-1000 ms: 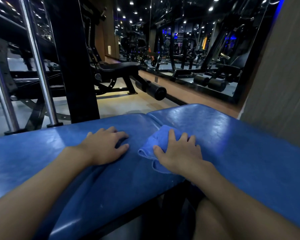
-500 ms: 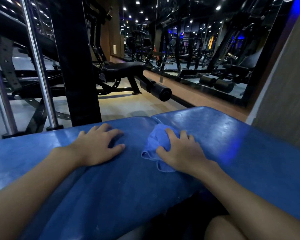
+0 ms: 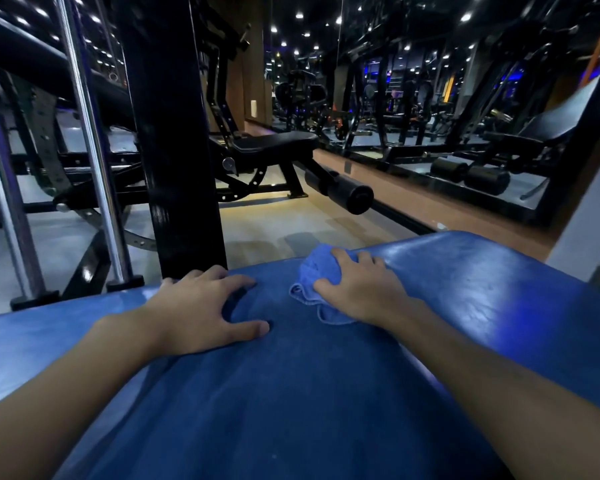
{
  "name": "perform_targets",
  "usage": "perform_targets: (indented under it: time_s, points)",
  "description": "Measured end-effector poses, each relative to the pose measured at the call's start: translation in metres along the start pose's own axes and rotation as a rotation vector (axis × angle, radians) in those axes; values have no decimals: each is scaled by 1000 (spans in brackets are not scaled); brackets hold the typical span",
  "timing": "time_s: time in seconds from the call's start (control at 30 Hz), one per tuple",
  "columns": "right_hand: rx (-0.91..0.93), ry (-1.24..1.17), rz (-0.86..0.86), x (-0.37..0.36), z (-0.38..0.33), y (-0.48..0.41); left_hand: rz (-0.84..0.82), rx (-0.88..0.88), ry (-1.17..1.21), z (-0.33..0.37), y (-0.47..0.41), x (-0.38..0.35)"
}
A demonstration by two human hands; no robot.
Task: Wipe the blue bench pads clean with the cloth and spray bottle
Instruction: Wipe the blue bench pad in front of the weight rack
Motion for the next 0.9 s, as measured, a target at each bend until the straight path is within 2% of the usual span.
perform_targets:
  time_s: [0.17,0.3,0.53,0.77,0.9]
  points:
    - [48,8,-55,-6,-10,-33,36,-50,75,-18,-3,2]
    - [89,-20,-125,-6,-17,-50,67,41,-28,-43,5,4]
    - [101,-36,-221,-8,-58,-69,56,39,-6,-56,17,8]
    - [336,141,-60,-30,-122,-40,64,112,-106,-78,35,6]
    - [196,195,-51,-28,-101,-43,61,131,-175,-98,50,9]
Point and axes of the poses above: each hand's wrist, its own y-axis away from the middle knuckle, its own x-axis out of the back of the hand, z = x × y, the point moved 5 cm from there along -y, towards the middle knuckle, and after that the axes turned 1 degree about y, right-handed, at the moved point
